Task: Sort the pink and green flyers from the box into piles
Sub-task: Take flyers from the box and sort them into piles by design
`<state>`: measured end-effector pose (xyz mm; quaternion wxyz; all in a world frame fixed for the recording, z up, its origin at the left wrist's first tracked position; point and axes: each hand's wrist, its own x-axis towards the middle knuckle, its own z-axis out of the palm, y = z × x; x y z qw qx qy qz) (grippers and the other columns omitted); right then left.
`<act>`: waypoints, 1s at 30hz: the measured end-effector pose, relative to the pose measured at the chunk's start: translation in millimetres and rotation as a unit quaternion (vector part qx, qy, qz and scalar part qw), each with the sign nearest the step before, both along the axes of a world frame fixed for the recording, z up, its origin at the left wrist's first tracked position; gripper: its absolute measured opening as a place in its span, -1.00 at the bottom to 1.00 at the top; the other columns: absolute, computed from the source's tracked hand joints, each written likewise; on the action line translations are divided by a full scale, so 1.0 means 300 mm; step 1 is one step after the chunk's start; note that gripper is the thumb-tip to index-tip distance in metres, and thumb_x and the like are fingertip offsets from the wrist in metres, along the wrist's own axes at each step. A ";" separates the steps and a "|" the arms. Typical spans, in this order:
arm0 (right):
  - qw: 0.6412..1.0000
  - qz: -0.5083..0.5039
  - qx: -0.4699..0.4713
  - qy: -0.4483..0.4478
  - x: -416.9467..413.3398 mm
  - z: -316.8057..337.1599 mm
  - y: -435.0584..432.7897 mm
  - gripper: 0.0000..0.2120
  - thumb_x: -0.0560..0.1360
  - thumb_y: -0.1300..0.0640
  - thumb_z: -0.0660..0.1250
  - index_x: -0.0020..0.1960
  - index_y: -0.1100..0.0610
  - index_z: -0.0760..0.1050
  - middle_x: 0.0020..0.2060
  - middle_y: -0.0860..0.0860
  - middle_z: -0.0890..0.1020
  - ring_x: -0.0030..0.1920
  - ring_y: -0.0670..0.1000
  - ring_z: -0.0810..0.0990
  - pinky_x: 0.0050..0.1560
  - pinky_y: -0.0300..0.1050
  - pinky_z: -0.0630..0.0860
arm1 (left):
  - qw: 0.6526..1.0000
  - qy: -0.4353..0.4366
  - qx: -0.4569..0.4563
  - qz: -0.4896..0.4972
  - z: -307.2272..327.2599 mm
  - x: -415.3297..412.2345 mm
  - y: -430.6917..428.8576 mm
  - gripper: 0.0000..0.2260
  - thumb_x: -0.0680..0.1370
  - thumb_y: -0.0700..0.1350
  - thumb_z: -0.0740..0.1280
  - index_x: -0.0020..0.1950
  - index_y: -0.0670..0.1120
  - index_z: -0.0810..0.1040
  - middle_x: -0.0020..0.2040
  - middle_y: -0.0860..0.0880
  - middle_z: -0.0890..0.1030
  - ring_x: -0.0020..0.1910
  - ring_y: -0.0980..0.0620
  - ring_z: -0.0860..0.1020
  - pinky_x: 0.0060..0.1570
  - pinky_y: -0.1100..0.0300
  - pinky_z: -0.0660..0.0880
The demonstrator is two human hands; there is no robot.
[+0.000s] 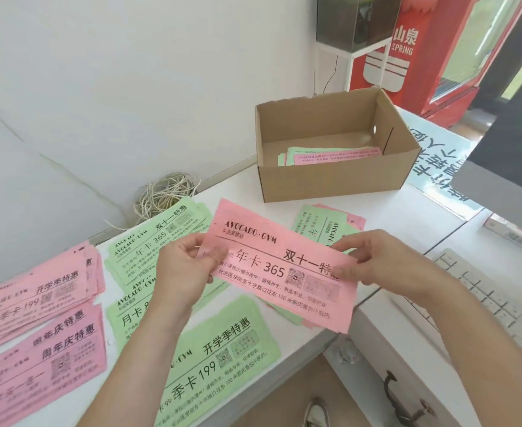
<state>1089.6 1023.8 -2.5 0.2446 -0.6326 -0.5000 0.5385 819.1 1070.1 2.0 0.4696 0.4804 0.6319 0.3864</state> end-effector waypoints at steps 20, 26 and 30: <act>0.995 0.097 0.014 0.031 -0.950 -0.051 -0.115 -0.85 0.41 0.18 0.50 -0.27 0.22 0.60 -0.39 0.06 0.66 -0.47 -0.11 0.46 -0.43 -0.28 0.38 | 0.957 0.102 -0.066 0.263 -0.053 -0.950 -0.629 -0.85 0.51 -0.16 0.42 -0.03 0.09 0.54 -0.27 0.13 0.69 -0.24 0.10 0.64 -0.27 0.10 0.51; 0.959 0.206 0.086 -0.175 -1.223 -0.146 -0.169 -0.84 0.45 0.08 0.45 -0.28 0.06 0.54 -0.35 -0.05 0.61 -0.34 -0.06 0.53 -0.32 -0.18 0.45 | 0.940 0.146 -0.134 0.277 -0.163 -1.107 -0.818 -0.80 0.53 -0.21 0.37 0.01 0.09 0.49 -0.29 0.11 0.69 -0.32 0.07 0.64 -0.16 -0.07 0.56; 0.931 0.213 0.140 -0.262 -1.296 -0.186 -0.212 -0.94 0.47 0.09 0.38 -0.12 0.02 0.49 -0.20 -0.09 0.58 -0.18 -0.02 0.54 -0.17 -0.12 0.48 | 0.947 0.124 -0.158 0.252 -0.187 -1.110 -0.859 -0.62 0.51 -0.28 0.33 0.16 0.18 0.42 -0.26 0.13 0.69 -0.37 0.15 0.62 -0.24 0.07 0.52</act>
